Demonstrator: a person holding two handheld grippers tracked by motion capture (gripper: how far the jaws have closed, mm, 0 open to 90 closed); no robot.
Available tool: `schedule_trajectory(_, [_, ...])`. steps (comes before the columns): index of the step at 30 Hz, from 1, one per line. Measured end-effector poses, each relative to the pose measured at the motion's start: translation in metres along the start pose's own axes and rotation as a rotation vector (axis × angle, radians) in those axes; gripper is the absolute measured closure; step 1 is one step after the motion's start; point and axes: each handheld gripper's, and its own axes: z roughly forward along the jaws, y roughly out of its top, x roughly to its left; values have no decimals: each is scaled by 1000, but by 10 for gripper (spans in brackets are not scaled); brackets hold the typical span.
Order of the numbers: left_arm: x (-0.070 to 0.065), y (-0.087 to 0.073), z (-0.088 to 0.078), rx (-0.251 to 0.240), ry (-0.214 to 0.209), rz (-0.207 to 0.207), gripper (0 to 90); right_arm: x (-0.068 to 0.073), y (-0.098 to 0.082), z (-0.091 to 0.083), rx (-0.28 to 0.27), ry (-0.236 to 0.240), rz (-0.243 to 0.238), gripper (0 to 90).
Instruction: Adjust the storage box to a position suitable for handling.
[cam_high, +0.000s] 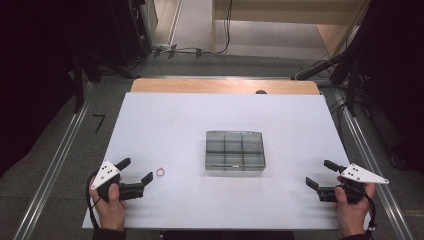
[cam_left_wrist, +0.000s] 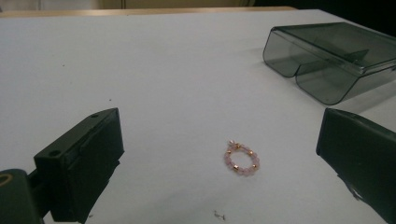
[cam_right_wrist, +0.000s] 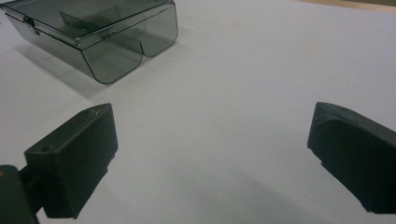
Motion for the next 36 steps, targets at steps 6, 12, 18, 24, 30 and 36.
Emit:
schedule_trajectory(6, [-4, 9, 2, 15, 0, 26, 1, -1, -1, -1, -15, 3, 10, 3])
schedule_trajectory(12, [-8, 18, 6, 39, -18, -12, 12, 0, -1, -1, -11, 3, 4, 3])
schedule_trajectory(18, [-13, 32, 10, 40, -47, -17, 30, 0, -1, -1, -16, -8, 4, 3])
schedule_trajectory(24, [-18, 42, 24, 45, -80, -59, 142, 0, -1, -1, -16, -8, 8, 3])
schedule_trajectory(30, [-33, 45, 36, 83, -107, -32, 354, 0, -1, 0, -13, -7, 7, 3])
schedule_trajectory(36, [-47, 47, 49, 112, -171, -22, 622, 1, -1, 0, -7, -12, 4, 3])
